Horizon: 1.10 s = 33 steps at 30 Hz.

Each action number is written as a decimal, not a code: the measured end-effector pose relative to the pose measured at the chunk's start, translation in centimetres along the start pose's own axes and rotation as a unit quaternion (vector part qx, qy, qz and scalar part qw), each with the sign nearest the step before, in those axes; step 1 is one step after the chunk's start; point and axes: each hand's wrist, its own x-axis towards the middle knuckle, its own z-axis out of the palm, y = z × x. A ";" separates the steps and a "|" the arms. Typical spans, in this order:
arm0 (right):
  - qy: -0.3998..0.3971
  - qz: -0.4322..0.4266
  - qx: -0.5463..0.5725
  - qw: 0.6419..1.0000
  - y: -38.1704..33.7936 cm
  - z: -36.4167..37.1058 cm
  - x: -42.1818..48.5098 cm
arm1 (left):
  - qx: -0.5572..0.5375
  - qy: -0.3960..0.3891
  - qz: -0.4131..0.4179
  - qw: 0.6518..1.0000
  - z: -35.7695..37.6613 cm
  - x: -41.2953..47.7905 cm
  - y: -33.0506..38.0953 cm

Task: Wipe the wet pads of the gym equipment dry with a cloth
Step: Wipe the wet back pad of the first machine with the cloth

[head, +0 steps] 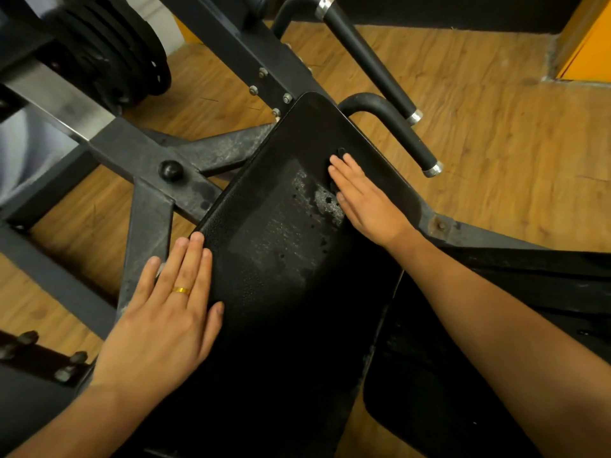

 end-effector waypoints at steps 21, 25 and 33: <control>0.017 -0.068 0.005 0.998 -3.2 -1.5 7.1 | 0.003 -0.013 0.002 1.000 0.1 0.1 -0.1; 0.015 -0.083 0.027 0.996 -4.4 -1.8 8.9 | 0.001 -0.013 0.007 1.000 0.0 0.1 0.0; -0.034 -0.035 0.006 0.999 -1.4 -1.8 3.1 | 0.001 -0.017 0.007 1.000 0.0 0.1 -0.1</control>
